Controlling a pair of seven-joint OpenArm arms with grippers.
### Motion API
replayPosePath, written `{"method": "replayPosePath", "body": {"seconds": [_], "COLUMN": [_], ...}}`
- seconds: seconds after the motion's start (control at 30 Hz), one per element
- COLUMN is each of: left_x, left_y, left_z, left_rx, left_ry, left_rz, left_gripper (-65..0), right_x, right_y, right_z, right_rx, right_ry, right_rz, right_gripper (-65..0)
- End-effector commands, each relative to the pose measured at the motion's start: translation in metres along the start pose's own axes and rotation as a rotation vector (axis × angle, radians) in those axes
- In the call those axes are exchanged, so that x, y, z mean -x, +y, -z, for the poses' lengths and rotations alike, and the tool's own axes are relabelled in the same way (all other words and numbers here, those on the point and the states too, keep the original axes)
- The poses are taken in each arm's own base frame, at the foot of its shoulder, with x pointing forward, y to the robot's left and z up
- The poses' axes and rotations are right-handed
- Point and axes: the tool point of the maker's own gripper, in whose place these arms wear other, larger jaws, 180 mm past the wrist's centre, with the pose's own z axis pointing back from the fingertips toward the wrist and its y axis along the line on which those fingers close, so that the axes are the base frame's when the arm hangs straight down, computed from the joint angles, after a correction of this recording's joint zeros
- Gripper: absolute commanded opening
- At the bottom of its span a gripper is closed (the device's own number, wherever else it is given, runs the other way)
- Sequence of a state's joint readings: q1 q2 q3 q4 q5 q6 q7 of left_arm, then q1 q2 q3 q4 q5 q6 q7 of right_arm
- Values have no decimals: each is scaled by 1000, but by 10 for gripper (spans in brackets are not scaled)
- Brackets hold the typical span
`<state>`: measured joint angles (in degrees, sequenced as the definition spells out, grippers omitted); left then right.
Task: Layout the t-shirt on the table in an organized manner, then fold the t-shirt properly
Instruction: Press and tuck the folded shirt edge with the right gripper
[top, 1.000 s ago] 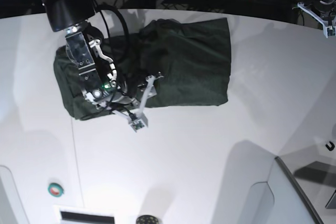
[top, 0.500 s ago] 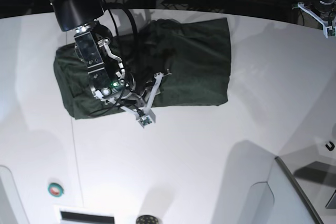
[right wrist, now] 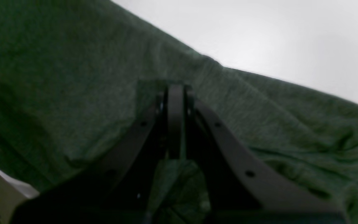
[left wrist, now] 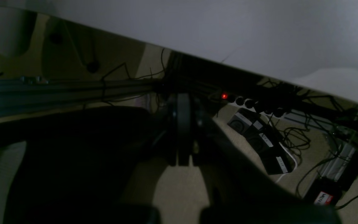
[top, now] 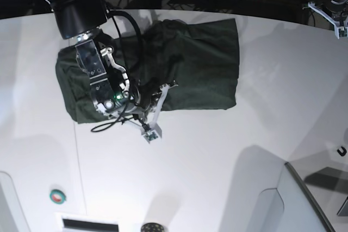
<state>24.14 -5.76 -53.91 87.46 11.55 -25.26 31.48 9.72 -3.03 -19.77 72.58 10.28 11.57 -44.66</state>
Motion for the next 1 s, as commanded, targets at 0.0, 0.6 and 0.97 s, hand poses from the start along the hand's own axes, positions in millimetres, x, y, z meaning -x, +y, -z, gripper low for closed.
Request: {"method": "replayPosePath", "body": {"seconds": [0.0, 0.6, 0.97], "left_x": [-8, -9, -9], "left_y": [10, 9, 8], "left_z": [-2, -2, -2], "left_rx": [-27, -25, -24], "left_ry": [-27, -29, -29], "left_rz": [6, 3, 1], "left_gripper": [-650, -650, -650], "right_x": [-28, -5, 3], "right_y": [-1, -11, -12], "right_z": [-7, 0, 0], "right_rx": [2, 7, 4], "right_ry": [-67, -3, 9], "right_rz": [-16, 44, 77], "right_gripper": [-636, -392, -392]}}
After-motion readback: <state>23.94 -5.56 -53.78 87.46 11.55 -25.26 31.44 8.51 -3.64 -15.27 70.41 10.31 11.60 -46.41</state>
